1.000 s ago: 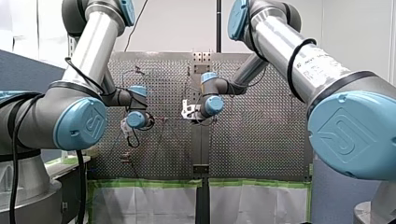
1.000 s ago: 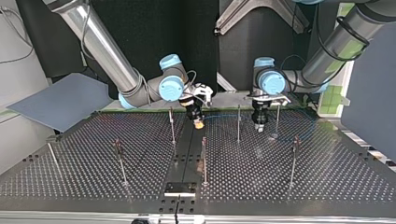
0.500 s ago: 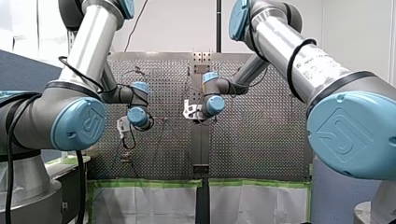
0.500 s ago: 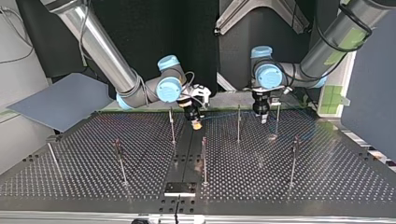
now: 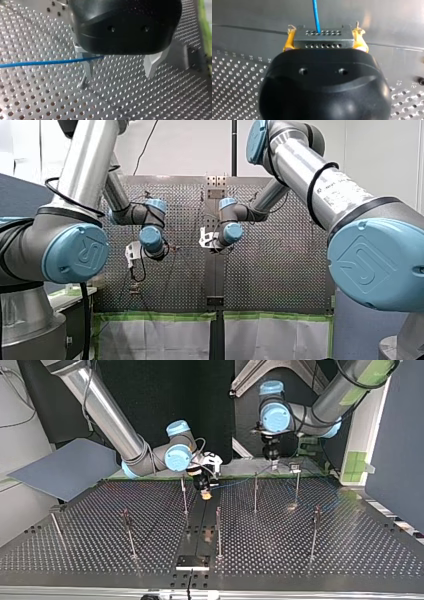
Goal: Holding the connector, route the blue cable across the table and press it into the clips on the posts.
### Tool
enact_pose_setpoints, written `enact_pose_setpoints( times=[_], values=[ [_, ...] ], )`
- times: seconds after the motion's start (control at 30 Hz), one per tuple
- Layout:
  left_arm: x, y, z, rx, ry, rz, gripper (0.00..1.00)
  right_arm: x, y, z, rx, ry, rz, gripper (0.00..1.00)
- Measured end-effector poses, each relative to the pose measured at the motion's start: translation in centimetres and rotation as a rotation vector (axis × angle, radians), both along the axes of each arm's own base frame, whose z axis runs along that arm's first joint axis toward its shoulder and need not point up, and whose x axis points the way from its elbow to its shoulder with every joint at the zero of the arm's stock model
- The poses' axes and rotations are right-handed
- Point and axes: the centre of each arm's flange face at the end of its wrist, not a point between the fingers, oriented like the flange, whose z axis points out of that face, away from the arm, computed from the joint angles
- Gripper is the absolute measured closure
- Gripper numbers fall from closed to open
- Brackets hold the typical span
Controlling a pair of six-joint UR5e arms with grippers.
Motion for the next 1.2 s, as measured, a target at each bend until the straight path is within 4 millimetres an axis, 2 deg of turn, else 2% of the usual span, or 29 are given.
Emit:
enact_pose_setpoints(
  times=[0.3,0.7,0.9,1.2],
  values=[
    [-2.8,-2.8,2.6,-0.013,0.009,-0.096,0.0,0.6,0.8,0.0,0.001,0.003,0.014,1.0],
    [-3.4,-5.1,7.3,-0.097,-0.136,-0.215,0.0,1.6,2.0,-0.1,0.003,0.005,0.038,1.0],
    [-2.5,-5.9,6.8,-0.11,-0.165,-0.236,0.0,1.7,2.2,-0.1,0.006,0.004,0.045,1.0],
    [-0.6,-7.6,5.8,-0.12,-0.197,-0.255,0.0,0.8,1.1,-0.1,0.01,0.001,0.026,1.0]
  ],
)
